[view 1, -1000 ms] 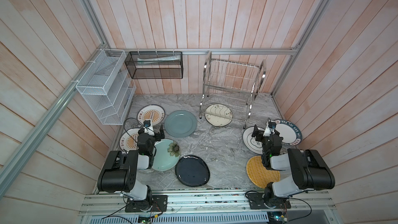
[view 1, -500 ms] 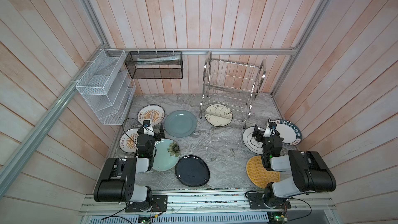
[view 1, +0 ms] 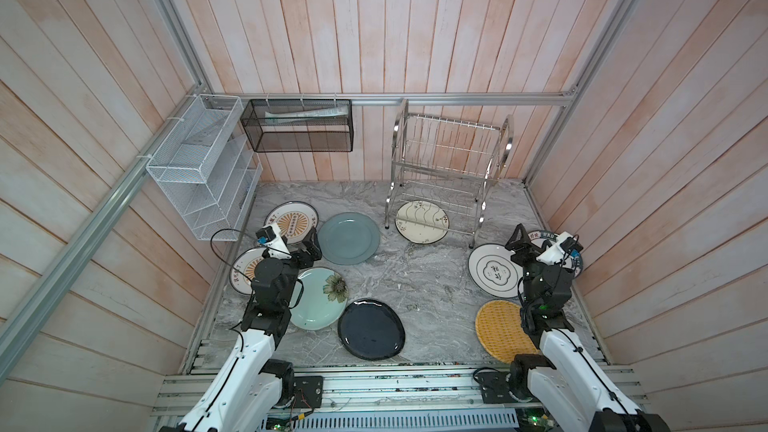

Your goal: Load the plates into the dish rack

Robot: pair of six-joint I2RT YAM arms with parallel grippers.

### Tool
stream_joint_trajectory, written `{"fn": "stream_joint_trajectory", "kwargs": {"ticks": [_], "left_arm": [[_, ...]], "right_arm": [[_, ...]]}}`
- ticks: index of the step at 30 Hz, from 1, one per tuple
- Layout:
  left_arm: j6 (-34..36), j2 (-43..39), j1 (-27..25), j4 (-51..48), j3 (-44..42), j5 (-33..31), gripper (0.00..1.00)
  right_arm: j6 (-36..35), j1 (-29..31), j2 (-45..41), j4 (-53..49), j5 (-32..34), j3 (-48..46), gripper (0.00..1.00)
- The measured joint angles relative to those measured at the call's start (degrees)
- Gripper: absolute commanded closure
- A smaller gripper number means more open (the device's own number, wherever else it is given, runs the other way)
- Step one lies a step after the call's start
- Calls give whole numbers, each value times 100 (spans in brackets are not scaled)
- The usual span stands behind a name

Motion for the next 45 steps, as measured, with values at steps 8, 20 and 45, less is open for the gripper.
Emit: {"fn": "stream_joint_trajectory", "kwargs": {"ticks": [8, 20, 45], "left_arm": [[-1908, 258, -599, -660, -101, 1405, 0], [-3254, 2859, -2994, -92, 1001, 1401, 0], [-5302, 7420, -2900, 1722, 3628, 1204, 46]], "right_arm": [[798, -81, -83, -1528, -835, 704, 2], [911, -81, -511, -2905, -2041, 848, 2], [1038, 208, -1508, -3915, -3591, 826, 2]]}}
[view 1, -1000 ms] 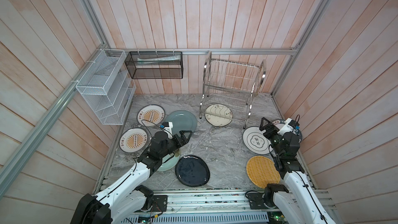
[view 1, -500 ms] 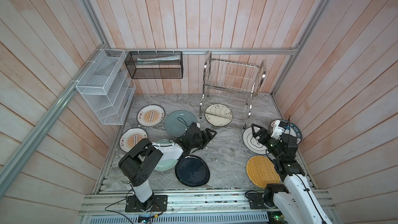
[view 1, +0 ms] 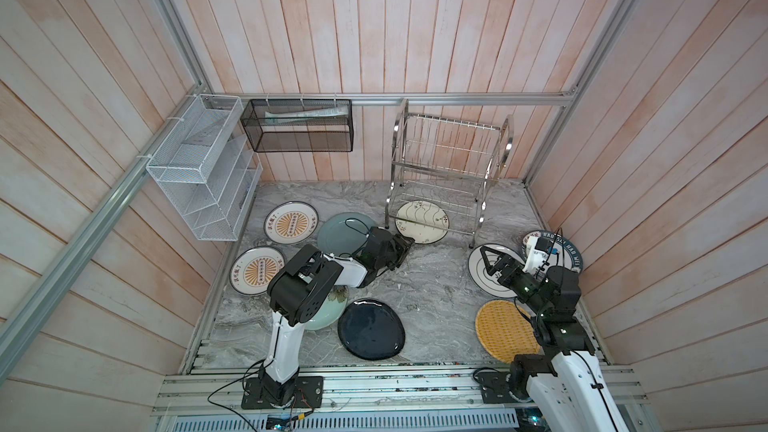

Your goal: Load the plates into the dish rack

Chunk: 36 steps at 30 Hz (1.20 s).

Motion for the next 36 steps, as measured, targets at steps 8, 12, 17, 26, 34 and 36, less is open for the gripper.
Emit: {"fn": "stream_joint_trajectory", "kwargs": {"ticks": [8, 12, 17, 26, 34, 36], "left_arm": [[-101, 566, 149, 66, 422, 26, 47], [-144, 778, 188, 107, 682, 26, 50], [-227, 1023, 223, 105, 997, 26, 53], [-490, 1200, 238, 98, 1211, 2, 58], [-699, 1434, 234, 251, 1410, -33, 69], [-691, 1460, 221, 258, 1423, -63, 74]], "right_arm": [[72, 24, -203, -146, -254, 11, 2], [140, 48, -205, -190, -352, 11, 2], [184, 52, -216, -219, -398, 13, 2], [289, 52, -280, -321, -396, 90, 2], [348, 52, -372, -358, -396, 118, 2], [350, 52, -426, -411, -393, 125, 2]]}}
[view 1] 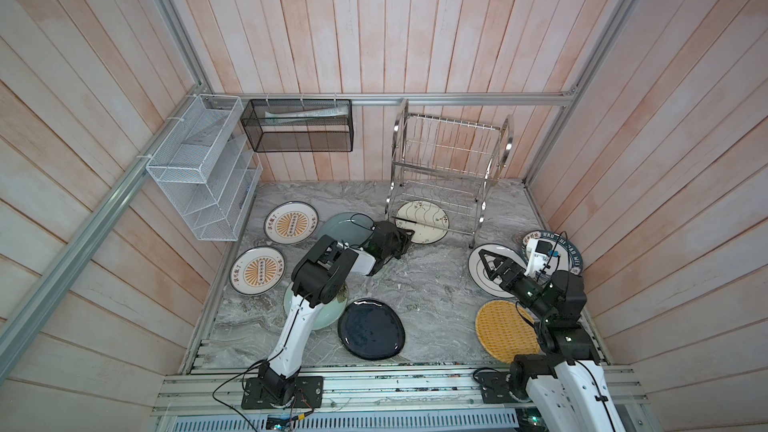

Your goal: Load the plates into the dish rack

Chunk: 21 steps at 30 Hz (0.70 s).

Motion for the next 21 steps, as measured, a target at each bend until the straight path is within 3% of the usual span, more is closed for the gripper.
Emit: {"fn": "stream_joint_trajectory", "kwargs": {"ticks": [6, 13, 21], "left_arm": [[17, 15, -13, 11, 0, -74, 100], [125, -256, -9, 188, -503, -70, 100], [118, -1351, -26, 431, -2170, 61, 100]], "right_arm": [[0, 0, -98, -173, 24, 98, 2], [-4, 0, -164, -317, 142, 155, 2], [-55, 0, -127, -520, 527, 155, 2]]}}
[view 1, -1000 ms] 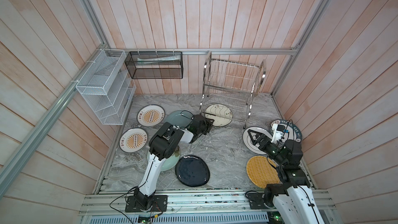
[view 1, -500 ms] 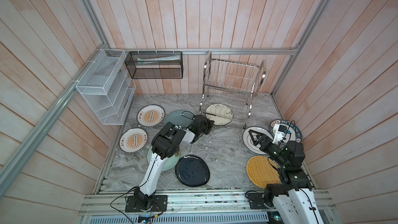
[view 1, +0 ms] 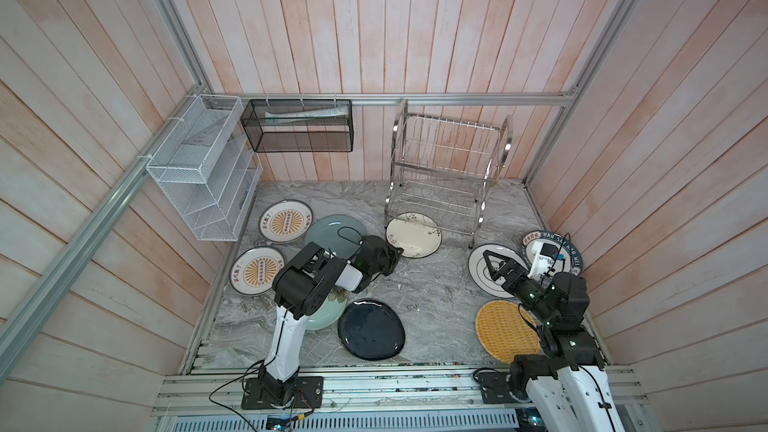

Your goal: Load the plates into the dish rack

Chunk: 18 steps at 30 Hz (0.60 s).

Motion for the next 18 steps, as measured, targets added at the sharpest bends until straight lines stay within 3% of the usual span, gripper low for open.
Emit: {"fn": "stream_joint_trajectory", "kwargs": {"ticks": [18], "left_arm": [[-79, -1580, -603, -127, -1751, 201, 100]], "right_arm": [[-37, 0, 778, 114, 205, -2, 2]]}}
